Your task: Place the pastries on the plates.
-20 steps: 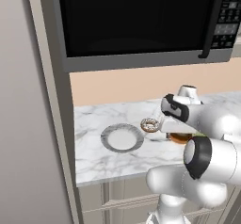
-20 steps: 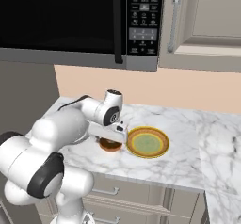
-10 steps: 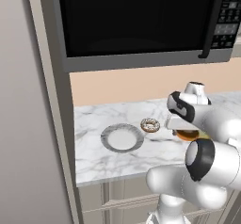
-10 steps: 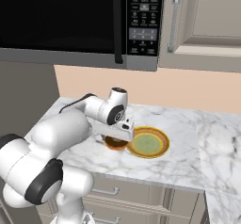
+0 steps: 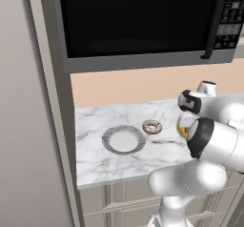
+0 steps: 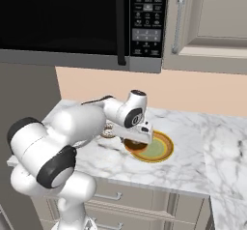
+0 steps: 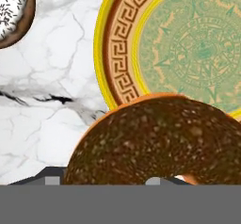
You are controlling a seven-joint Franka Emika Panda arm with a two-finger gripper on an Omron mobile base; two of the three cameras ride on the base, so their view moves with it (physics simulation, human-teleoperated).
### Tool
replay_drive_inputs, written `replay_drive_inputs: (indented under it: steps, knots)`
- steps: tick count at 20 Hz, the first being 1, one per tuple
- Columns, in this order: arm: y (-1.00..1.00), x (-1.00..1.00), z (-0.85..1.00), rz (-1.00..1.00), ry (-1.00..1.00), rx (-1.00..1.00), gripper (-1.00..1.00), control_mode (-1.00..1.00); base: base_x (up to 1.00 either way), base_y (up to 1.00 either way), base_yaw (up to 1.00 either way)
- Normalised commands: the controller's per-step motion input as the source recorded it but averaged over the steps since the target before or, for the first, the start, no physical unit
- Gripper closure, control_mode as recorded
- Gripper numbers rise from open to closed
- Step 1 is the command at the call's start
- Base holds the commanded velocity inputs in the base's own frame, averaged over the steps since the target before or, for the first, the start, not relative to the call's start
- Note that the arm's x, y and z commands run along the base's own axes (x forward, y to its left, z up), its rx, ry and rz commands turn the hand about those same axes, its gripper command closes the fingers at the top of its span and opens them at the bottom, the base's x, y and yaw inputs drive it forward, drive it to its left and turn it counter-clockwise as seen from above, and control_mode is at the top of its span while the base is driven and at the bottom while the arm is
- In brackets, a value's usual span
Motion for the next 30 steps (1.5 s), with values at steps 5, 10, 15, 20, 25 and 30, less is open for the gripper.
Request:
replay_drive_inputs:
  steps: [5, 10, 15, 20, 25, 30]
  knots:
    - [-0.44, 0.43, -0.03, 0.0, 0.0, 0.0, 1.0, -1.0, 0.0, 0.0, 0.0]
    - [-0.19, 0.27, -0.28, 0.01, -0.02, 0.0, 1.0, -1.0, 0.0, 0.0, 0.0]
    - [-0.01, 0.29, -0.45, 0.02, -0.05, 0.0, 1.0, -1.0, 0.0, 0.0, 0.0]
    - [-0.01, 0.3, -0.43, 0.02, -0.04, 0.0, 1.0, -1.0, 0.0, 0.0, 0.0]
    - [-0.06, 0.13, -0.38, 0.01, 0.0, 0.0, -1.0, -1.0, 0.0, 0.0, 0.0]
    - [-0.01, -0.01, -0.03, 0.0, 0.0, 0.0, -1.0, -1.0, 0.0, 0.0, 0.0]
